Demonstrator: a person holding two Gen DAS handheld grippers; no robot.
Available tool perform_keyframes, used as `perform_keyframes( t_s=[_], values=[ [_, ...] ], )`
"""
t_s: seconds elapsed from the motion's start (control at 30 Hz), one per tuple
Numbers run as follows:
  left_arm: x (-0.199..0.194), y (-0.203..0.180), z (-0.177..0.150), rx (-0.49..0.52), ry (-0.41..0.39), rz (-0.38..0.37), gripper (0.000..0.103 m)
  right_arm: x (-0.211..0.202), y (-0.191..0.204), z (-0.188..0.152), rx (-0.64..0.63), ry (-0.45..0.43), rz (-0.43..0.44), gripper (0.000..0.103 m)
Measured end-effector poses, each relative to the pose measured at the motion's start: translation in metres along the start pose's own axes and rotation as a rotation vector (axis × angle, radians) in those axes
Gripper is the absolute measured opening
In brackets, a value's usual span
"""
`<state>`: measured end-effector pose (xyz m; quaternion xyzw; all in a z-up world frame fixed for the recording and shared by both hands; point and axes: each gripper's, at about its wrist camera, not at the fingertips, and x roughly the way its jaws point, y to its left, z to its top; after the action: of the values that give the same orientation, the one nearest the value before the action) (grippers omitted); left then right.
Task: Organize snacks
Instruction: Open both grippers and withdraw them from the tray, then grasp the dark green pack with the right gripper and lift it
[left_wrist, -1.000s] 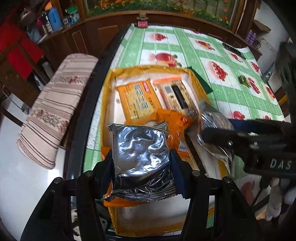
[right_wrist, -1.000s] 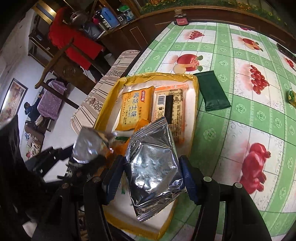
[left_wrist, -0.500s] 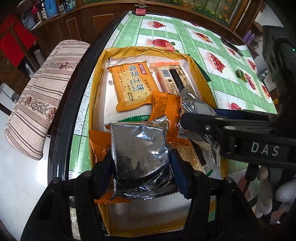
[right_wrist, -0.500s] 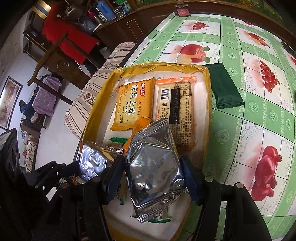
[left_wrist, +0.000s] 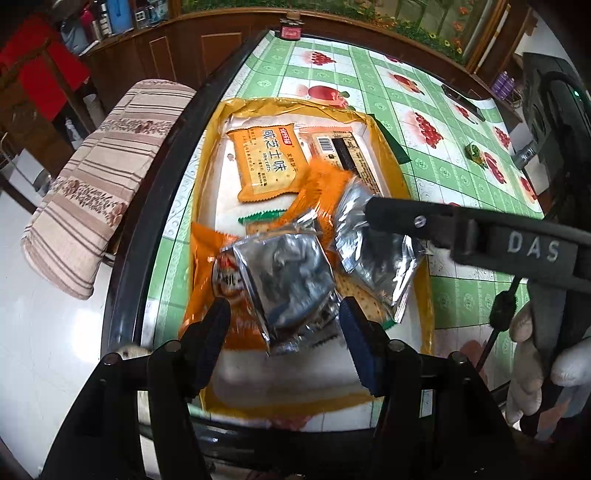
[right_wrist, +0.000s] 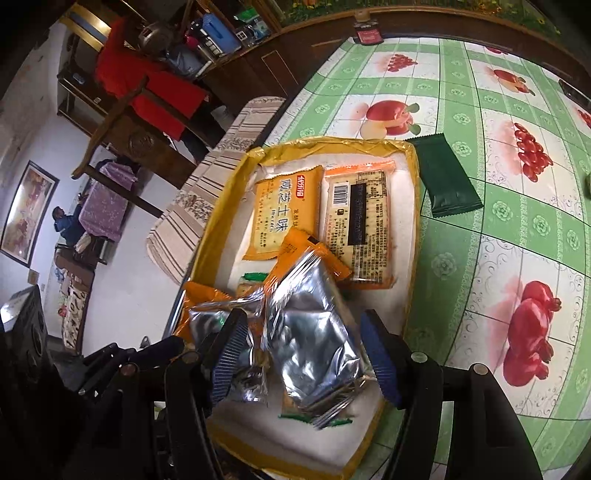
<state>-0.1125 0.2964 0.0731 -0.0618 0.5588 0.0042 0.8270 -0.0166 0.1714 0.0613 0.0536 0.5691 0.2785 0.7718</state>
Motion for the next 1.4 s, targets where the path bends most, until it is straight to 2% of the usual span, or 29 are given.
perform_keyframes(
  t_s=[0.3, 0.63, 0.73, 0.9, 1.13, 1.23, 1.4],
  values=[
    [-0.029, -0.039, -0.025, -0.008, -0.052, 0.020, 0.061, -0.047, -0.029, -0.031, 0.023, -0.043, 0.022, 0.066],
    [-0.053, -0.117, -0.027, 0.036, -0.125, -0.080, 0.060, -0.121, -0.114, -0.081, 0.142, -0.113, -0.040, 0.067],
    [-0.054, -0.138, -0.029, 0.038, -0.130, -0.117, 0.060, -0.144, -0.139, -0.094, 0.172, -0.149, -0.062, 0.068],
    [-0.054, -0.156, -0.033, 0.046, -0.114, -0.145, 0.060, -0.157, -0.168, -0.103, 0.217, -0.165, -0.074, 0.069],
    [-0.042, -0.138, -0.030, 0.033, -0.077, -0.134, 0.060, -0.127, -0.170, -0.079, 0.198, -0.125, -0.080, 0.069],
    [-0.035, -0.115, -0.019, -0.002, -0.076, -0.143, 0.060, -0.104, -0.160, -0.053, 0.161, -0.111, -0.104, 0.069],
    [-0.023, -0.081, -0.003, -0.025, -0.070, -0.157, 0.060, -0.060, -0.138, 0.010, 0.072, -0.098, -0.152, 0.068]
  ],
)
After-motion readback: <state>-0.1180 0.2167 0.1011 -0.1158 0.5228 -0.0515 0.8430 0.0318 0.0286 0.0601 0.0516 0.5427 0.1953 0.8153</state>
